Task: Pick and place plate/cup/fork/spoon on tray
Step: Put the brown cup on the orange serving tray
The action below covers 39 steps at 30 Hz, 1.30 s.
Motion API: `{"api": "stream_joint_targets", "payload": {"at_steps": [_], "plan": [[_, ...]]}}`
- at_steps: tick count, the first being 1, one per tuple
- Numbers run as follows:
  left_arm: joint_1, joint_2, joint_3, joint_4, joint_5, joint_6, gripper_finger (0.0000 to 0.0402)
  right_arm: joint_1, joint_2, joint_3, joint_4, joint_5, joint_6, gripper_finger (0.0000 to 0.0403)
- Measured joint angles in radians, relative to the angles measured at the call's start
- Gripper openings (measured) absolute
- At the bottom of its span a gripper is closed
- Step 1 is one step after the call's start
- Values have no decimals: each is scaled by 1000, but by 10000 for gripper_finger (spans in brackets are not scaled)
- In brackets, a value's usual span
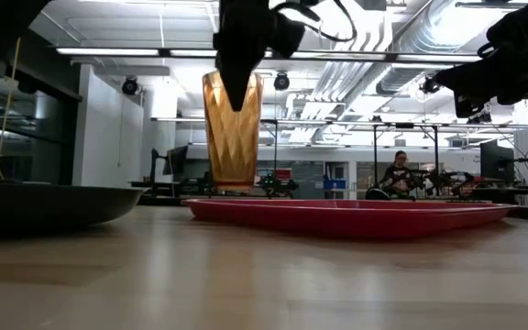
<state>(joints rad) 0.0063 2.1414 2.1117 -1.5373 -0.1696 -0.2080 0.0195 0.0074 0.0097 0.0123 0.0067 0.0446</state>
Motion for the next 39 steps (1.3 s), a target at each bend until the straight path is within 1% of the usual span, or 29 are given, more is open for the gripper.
{"api": "stream_joint_targets", "payload": {"at_steps": [3, 8, 13, 20, 27, 32, 39], "plan": [[5, 19, 0, 14, -11, 35, 1, 0, 0, 0, 0, 0, 0, 0], [22, 39, 0, 22, -18, 38, 2, 0, 0, 0, 0, 0, 0, 0], [37, 43, 0, 27, -16, 75, 6, 0, 0, 0, 0, 0, 0, 0], [53, 43, 0, 39, 30, 94, 8, 0, 0, 0, 0, 0, 0, 0], [53, 43, 0, 48, 31, 120, 12, 0, 0, 0, 0, 0, 0, 0], [53, 43, 0, 48, 48, 135, 44, 0, 0, 0, 0, 0, 0, 0], [54, 37, -1, 47, 91, 134, 114, 0, 0, 0, 0, 0, 0, 0]]}}
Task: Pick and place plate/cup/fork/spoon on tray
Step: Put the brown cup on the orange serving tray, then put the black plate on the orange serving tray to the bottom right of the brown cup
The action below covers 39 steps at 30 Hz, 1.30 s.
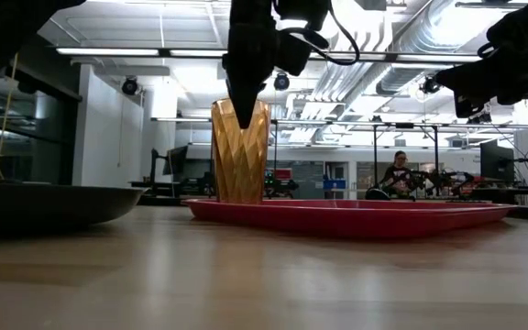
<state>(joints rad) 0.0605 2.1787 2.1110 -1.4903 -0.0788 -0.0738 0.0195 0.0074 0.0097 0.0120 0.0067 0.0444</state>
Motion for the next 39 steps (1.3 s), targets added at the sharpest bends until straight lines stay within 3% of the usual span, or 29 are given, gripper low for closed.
{"api": "stream_joint_targets", "payload": {"at_steps": [4, 10, 13, 19, 24, 31, 39], "plan": [[0, -2, 56, -36, 0, 0, 151, 0, 0, 0, 0, 0, 0, 0], [13, -4, 241, -80, 27, -20, 189, 0, 0, 0, 0, 0, 0, 0], [30, -91, 214, -53, 76, -64, 198, 0, 0, 0, 0, 0, 0, 0], [41, -275, 146, 29, 42, -142, 200, 0, 7, 0, 3, 0, 0, 0], [26, -471, -31, 114, -34, -171, 200, 0, 14, 0, 1, 0, 0, 0], [28, -782, -448, 350, -66, -262, 200, 0, 14, 0, 1, 0, 0, 0], [29, -1056, -872, 595, -62, -218, 200, 0, 14, 0, 0, 0, 0, 0]]}}
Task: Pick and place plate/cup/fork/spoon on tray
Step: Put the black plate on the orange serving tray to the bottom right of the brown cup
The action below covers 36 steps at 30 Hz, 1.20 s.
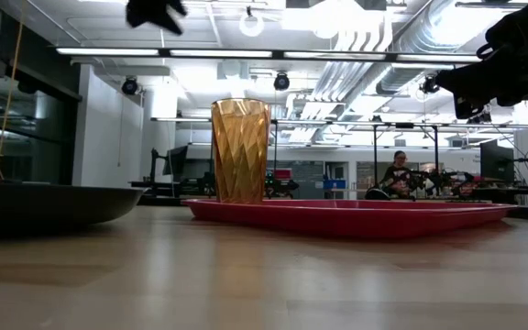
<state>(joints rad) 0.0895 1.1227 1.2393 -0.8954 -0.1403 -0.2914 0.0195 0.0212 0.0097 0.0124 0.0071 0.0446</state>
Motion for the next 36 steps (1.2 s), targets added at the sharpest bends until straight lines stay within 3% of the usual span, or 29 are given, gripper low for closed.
{"api": "stream_joint_targets", "payload": {"at_steps": [7, 11, 17, 25, 36], "plan": [[-13, -113, -263, -10, 96, 105, 200, 0, 0, 0, 0, 0, 0, 0], [-3, -111, -352, -46, 115, 193, 200, 0, 0, 0, 0, 0, 0, 0], [50, 50, -411, -60, 167, 284, 200, 0, 0, 0, 0, 0, 0, 0], [57, 257, -410, -32, 219, 553, 200, 0, 0, 0, 0, 0, 0, 0], [64, 460, -409, -9, 218, 634, 200, 0, 0, 0, 0, 0, 0, 0]]}}
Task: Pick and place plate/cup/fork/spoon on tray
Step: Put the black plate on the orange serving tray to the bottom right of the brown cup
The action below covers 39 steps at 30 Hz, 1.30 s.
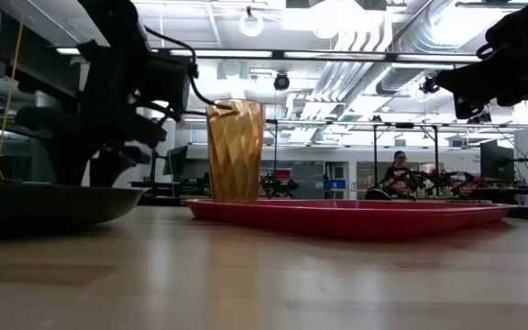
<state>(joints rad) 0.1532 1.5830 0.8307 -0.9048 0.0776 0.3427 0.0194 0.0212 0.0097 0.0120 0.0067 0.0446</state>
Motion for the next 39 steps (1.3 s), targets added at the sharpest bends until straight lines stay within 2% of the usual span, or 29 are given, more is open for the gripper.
{"api": "stream_joint_targets", "payload": {"at_steps": [3, 6, 14, 22, 27, 35, 39], "plan": [[0, 15, 1, -5, 0, -16, 190, 0, 0, 0, 0, 0, 0, 0], [0, 10, 2, -9, 0, -45, 159, 0, 0, 0, 0, 0, 0, 0], [-19, -46, 4, -51, 1, -71, 14, 0, -1, 0, 0, 0, 0, 0], [-45, -139, 22, -177, -1, -100, 5, 0, -1, 0, 0, 0, 0, 0], [-51, -196, 107, -277, -2, -128, 4, 0, -1, 0, 0, 0, 0, 0], [-51, -243, 404, -424, 8, -238, 2, 0, -1, 0, 0, 0, 0, 0], [-51, -242, 595, -488, 67, -288, 2, 0, -1, 0, 0, 0, 0, 0]]}}
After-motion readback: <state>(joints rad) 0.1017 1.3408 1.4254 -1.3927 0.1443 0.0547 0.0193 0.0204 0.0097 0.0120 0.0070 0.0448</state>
